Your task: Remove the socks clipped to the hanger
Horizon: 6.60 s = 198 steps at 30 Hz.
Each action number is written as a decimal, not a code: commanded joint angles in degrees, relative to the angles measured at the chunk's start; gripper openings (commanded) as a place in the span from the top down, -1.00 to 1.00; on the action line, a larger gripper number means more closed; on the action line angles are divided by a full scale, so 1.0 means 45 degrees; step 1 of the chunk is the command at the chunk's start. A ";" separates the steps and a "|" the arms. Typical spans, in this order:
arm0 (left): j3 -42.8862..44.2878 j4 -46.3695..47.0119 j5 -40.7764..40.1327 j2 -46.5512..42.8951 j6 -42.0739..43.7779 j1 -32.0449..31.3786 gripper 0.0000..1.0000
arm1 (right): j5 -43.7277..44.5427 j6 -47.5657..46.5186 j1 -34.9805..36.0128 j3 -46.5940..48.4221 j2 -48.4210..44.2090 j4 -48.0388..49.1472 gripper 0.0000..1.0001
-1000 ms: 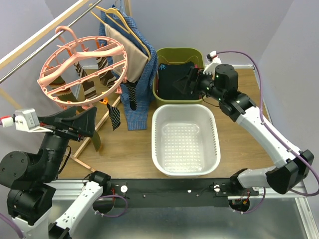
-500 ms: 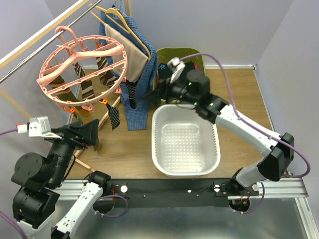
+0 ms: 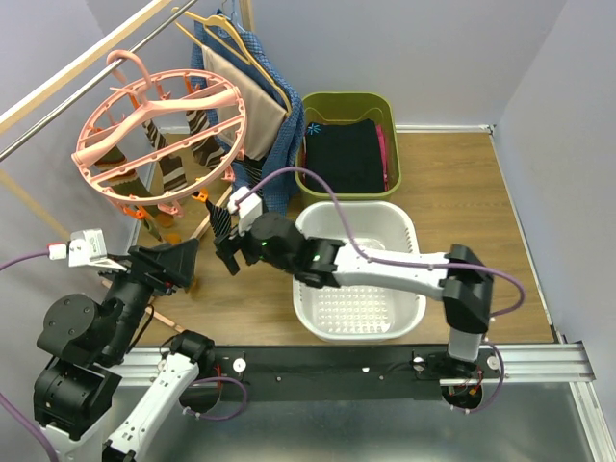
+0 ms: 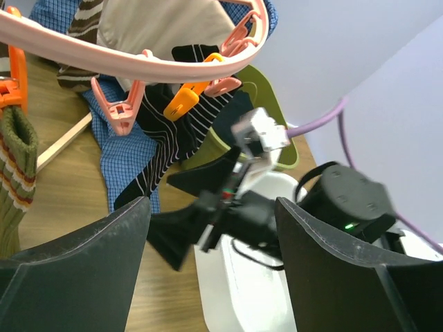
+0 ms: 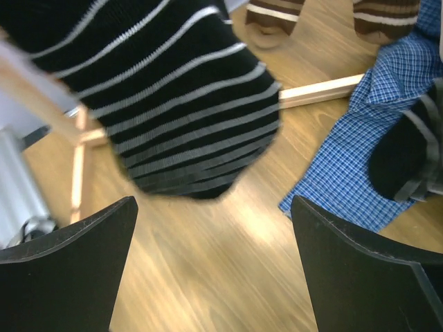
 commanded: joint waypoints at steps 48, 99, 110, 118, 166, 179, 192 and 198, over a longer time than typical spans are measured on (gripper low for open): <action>0.1408 -0.1218 0.0320 0.1220 -0.1282 -0.0041 -0.47 | 0.3160 -0.4015 0.1378 -0.1010 0.1456 0.8081 0.29; 0.2443 -0.1276 -0.1242 0.3838 -0.1067 -0.0022 -0.35 | 0.0735 -0.1085 0.1456 0.3090 -0.1536 -0.6006 0.89; 0.3224 -0.2585 -0.3038 0.4718 -0.1496 -0.0022 -0.33 | 0.4037 -0.1436 0.1476 0.3638 -0.0403 -0.5030 0.89; 0.3166 -0.2019 -0.2511 0.5480 -0.1593 -0.0022 -0.33 | 0.4390 -0.1437 0.1476 0.3443 -0.0051 -0.4482 0.89; -0.4313 0.1554 0.6376 -0.2643 0.2138 -0.0022 -0.72 | -0.5472 0.6238 0.0538 0.3501 -0.2844 -0.4642 0.88; -0.5174 0.2863 0.6786 -0.2801 0.1297 -0.0022 -0.51 | -0.6529 0.7333 0.0538 0.2954 -0.2473 -0.2918 0.87; -0.4432 0.1692 0.5575 -0.2606 0.1395 -0.0041 1.00 | -0.2823 0.2376 0.0538 0.4905 -0.1966 -0.7233 -0.03; -0.4627 0.1516 0.5341 -0.2528 0.1492 -0.0041 1.00 | -0.1432 0.0634 0.0538 0.8649 0.0141 -0.9088 -0.42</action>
